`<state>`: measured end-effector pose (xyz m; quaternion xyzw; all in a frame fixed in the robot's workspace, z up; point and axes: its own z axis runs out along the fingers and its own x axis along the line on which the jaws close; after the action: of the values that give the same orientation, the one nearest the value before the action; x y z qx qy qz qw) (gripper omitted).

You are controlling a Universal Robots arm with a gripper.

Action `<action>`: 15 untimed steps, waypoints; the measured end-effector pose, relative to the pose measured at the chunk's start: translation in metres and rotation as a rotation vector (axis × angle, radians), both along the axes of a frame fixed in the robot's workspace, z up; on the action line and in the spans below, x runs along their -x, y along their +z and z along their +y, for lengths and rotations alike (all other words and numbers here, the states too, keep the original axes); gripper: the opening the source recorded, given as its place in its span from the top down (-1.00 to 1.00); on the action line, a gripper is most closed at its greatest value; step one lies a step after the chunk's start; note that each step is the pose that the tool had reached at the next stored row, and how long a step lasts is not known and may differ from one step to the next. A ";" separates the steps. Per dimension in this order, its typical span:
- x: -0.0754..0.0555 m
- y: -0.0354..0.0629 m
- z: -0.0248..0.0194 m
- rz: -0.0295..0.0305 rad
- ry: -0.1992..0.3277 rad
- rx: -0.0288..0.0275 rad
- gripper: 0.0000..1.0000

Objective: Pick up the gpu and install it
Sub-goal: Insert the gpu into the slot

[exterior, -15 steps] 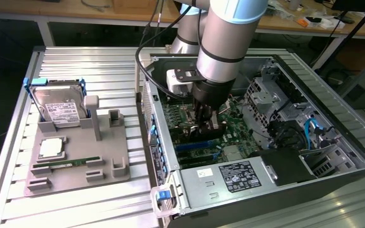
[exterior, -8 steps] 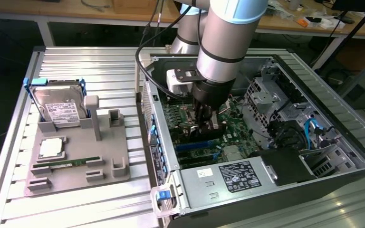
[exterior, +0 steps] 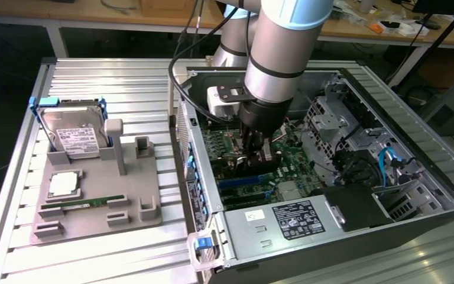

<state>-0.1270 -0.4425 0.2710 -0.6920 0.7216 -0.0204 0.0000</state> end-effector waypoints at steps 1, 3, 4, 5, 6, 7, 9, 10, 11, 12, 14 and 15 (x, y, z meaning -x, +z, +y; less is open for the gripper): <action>0.000 0.0001 -0.0030 0.0000 0.000 -0.0006 0.46; 0.000 0.0001 -0.0079 0.0000 0.000 -0.0039 0.46; 0.000 0.0000 -0.0097 -0.0002 0.000 -0.0047 0.46; 0.000 0.0000 -0.0112 -0.0002 0.000 -0.0050 0.46; 0.000 0.0000 -0.0120 -0.0002 0.000 -0.0056 0.46; 0.000 0.0000 -0.0121 -0.0001 0.000 -0.0057 0.46; 0.000 0.0000 -0.0121 -0.0001 0.000 -0.0058 0.46; 0.000 0.0000 -0.0121 0.0000 0.000 -0.0058 0.46; 0.000 0.0000 -0.0121 -0.0001 0.000 -0.0058 0.46; 0.000 0.0001 -0.0121 0.0000 0.000 -0.0058 0.46; 0.000 -0.0007 -0.0121 0.0000 0.000 -0.0058 0.46; 0.000 -0.0012 -0.0119 0.0000 0.000 -0.0058 0.46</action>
<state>-0.1269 -0.4543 0.2698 -0.6920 0.7217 -0.0183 0.0020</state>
